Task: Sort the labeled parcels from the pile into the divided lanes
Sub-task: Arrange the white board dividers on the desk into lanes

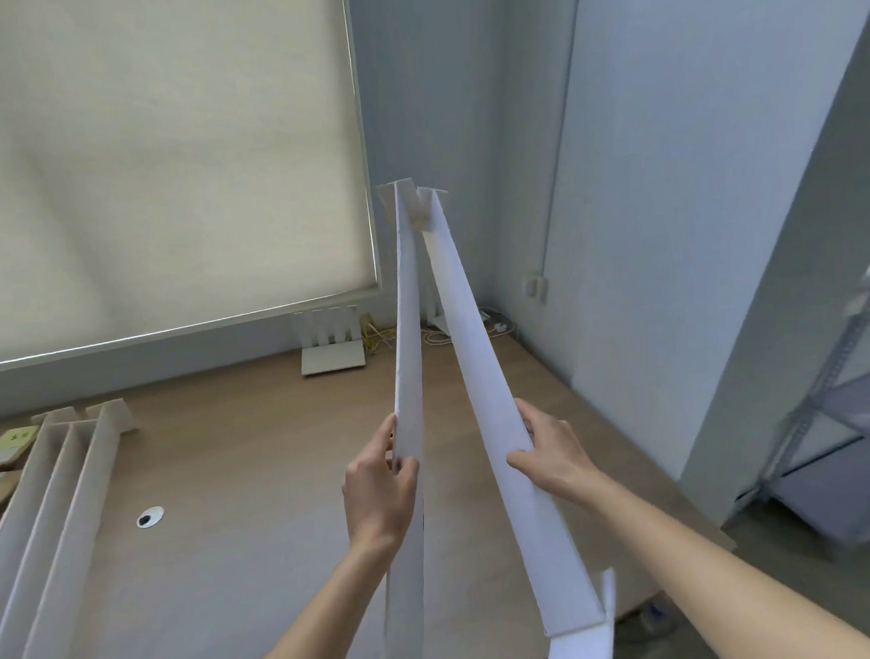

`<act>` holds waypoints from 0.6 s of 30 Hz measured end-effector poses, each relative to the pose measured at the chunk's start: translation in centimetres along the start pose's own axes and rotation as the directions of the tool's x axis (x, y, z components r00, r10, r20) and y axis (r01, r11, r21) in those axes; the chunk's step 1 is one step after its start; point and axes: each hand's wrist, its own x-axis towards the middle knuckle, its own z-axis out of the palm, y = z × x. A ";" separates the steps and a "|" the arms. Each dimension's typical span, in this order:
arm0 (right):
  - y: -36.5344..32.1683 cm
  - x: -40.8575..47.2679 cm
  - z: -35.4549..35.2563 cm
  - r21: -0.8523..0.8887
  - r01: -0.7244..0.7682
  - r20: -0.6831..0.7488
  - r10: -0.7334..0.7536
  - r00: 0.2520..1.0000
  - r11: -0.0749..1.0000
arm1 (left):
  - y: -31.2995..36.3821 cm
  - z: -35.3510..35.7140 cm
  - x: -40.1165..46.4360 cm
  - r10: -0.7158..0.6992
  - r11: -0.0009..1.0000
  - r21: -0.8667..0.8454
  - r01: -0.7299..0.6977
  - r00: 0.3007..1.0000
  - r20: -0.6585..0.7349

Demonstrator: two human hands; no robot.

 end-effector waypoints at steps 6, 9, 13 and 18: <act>5.1 2.9 -2.7 -0.038 -0.050 -0.020 0.049 0.999 0.998 | 1.3 6.0 1.7 0.005 1.000 0.002 -0.005 0.999 0.042; 7.7 5.5 -3.2 -0.055 -0.064 -0.017 0.064 0.998 0.996 | 1.0 9.5 3.4 -0.012 1.000 0.002 0.011 0.998 0.062; 10.7 10.2 -3.8 -0.079 -0.073 0.005 0.073 0.997 0.994 | 0.0 14.8 6.5 -0.051 0.999 -0.002 0.051 0.996 0.073; 13.7 16.3 -4.2 -0.125 -0.084 0.066 0.093 0.993 0.989 | -1.2 20.8 10.1 -0.124 0.992 0.030 0.122 0.990 0.073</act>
